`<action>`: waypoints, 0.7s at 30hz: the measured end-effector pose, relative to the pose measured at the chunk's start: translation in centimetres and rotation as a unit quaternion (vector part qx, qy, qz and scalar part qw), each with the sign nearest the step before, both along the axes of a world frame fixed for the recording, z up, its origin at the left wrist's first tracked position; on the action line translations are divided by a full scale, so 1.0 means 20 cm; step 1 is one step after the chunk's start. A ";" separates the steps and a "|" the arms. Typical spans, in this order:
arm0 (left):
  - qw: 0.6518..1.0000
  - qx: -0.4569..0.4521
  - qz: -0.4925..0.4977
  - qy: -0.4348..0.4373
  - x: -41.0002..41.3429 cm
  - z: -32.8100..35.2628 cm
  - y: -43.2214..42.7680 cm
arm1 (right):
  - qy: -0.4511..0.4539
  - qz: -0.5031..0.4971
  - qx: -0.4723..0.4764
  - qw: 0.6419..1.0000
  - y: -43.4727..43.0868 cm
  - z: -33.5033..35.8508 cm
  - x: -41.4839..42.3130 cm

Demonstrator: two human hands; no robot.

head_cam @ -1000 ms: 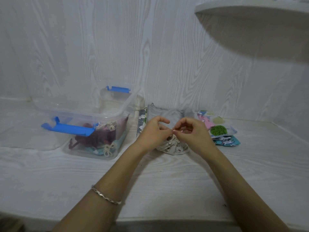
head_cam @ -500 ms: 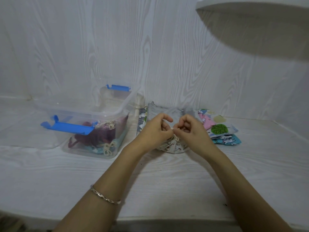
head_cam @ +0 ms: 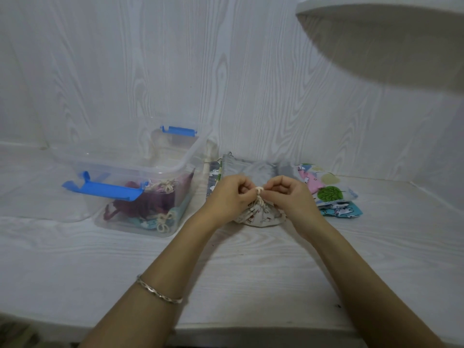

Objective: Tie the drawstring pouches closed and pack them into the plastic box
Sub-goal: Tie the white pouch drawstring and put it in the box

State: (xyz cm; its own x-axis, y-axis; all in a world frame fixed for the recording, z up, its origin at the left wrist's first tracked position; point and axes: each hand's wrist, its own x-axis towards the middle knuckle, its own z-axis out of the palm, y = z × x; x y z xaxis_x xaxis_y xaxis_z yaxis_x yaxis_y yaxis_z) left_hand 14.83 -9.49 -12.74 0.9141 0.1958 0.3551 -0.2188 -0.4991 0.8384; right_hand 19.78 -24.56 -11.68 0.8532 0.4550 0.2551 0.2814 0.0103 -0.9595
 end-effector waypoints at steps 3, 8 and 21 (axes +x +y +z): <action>1.000 -0.019 -0.009 0.017 -0.01 0.00 -0.01 | -0.127 -0.057 -0.069 0.988 0.00 -0.01 0.00; 0.997 -0.071 -0.012 0.019 -0.04 0.04 -0.03 | -0.201 -0.045 -0.084 0.975 -0.02 0.00 0.01; 0.998 -0.042 0.040 0.030 -0.04 0.05 0.03 | -0.264 -0.094 -0.220 0.934 -0.09 0.02 0.11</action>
